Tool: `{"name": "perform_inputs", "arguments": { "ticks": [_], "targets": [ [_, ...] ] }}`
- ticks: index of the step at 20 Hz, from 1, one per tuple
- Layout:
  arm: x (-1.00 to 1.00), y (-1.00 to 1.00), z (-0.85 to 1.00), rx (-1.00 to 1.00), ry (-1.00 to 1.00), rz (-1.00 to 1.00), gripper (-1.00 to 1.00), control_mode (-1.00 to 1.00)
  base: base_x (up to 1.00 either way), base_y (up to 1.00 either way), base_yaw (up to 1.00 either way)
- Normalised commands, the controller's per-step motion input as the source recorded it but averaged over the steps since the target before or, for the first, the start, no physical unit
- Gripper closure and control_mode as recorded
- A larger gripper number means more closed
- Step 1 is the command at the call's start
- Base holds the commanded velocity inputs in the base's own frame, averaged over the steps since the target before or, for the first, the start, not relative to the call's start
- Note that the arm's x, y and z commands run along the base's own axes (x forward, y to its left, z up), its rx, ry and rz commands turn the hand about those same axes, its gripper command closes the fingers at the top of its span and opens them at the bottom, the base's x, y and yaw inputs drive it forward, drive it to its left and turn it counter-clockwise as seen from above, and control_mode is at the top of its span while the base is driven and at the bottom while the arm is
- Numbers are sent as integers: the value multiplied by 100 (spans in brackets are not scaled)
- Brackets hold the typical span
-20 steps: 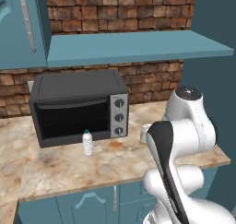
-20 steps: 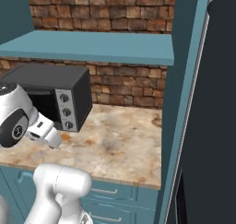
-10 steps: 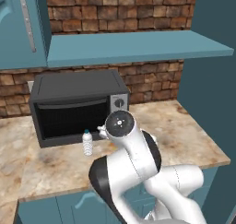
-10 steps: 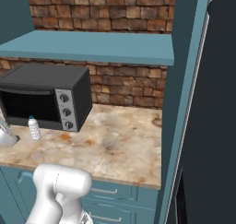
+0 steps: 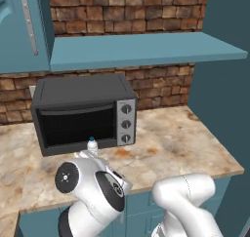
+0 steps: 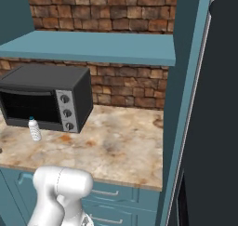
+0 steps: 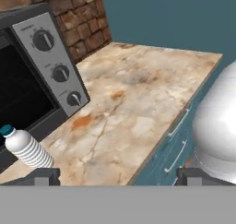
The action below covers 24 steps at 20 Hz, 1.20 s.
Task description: Take the bottled waters from the counter and place them in the freezer to freeze. Close the freezer door after placing the bottles.
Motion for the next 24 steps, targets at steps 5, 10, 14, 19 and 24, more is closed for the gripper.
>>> {"name": "perform_inputs", "arguments": {
  "ticks": [5,10,14,19,24],
  "targets": [
    [53,0,-43,-13,-6,0,-100,-100,0,0,0],
    [98,-1,-27,-9,0,2,-100,-100,0,0,0],
    [71,6,-40,-17,-1,2,-100,-100,0,0,0],
    [45,31,-23,-21,0,3,-100,-100,0,0,0],
    [42,55,-7,-22,0,11,-100,-100,0,0,0]
  ]
}}
